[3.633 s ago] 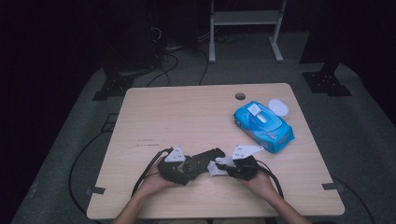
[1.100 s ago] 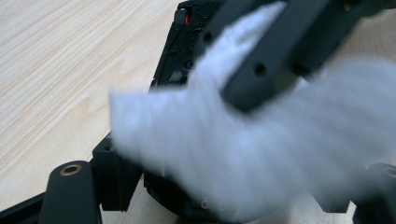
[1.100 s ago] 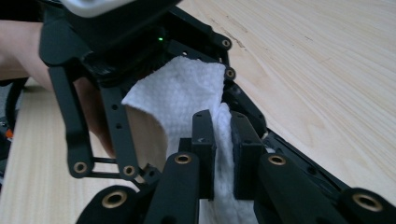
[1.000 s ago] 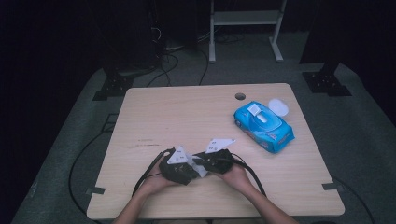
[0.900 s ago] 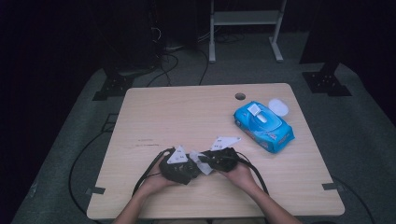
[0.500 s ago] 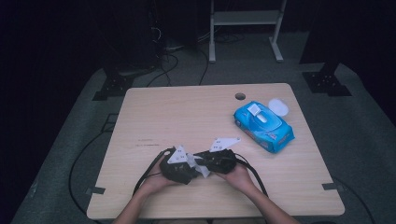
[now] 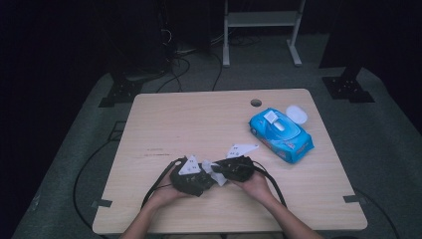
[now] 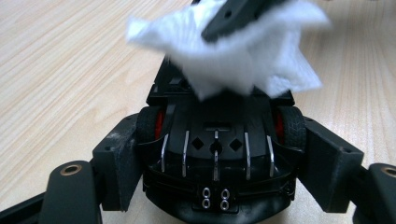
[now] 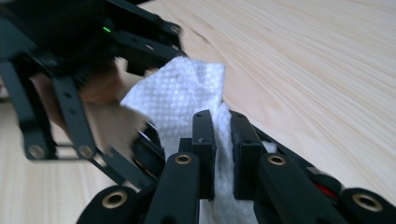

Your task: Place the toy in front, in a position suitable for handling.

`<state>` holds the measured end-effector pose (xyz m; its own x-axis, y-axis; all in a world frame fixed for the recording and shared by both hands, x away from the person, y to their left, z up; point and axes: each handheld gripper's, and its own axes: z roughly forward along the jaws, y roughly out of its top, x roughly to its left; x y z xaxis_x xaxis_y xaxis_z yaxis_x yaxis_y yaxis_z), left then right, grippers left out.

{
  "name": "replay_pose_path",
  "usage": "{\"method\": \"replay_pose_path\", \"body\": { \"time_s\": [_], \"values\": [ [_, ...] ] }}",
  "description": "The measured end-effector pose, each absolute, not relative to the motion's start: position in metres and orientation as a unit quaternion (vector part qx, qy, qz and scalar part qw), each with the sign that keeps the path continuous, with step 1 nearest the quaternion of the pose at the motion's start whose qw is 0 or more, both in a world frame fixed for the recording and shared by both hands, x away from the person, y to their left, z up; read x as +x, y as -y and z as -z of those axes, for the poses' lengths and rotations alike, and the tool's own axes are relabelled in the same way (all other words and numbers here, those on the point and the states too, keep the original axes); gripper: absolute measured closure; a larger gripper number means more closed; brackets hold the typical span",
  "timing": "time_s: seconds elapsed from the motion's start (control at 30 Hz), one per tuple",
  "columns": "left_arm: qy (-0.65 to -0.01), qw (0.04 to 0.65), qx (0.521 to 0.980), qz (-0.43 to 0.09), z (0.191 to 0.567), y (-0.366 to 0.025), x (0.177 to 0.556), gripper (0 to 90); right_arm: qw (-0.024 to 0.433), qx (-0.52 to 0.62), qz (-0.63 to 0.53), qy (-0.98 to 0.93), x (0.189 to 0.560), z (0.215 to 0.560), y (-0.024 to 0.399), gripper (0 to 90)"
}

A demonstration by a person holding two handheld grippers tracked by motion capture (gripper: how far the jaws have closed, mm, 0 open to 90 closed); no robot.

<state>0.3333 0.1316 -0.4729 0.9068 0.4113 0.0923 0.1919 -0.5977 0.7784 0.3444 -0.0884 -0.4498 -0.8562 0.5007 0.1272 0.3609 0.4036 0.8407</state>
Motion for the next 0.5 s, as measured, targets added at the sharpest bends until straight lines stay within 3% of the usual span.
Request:
{"method": "replay_pose_path", "body": {
  "time_s": [0.23,0.5],
  "values": [
    [-0.171,0.415,0.884,-0.135,0.473,-0.132,0.333,24.0,0.079,0.254,-0.483,-0.834,0.352,0.448,0.061,82.2],
    [-0.167,0.413,0.885,-0.135,0.473,-0.133,0.333,23.9,0.123,0.289,-0.453,-0.835,0.367,0.453,0.091,82.1]
  ]
}}
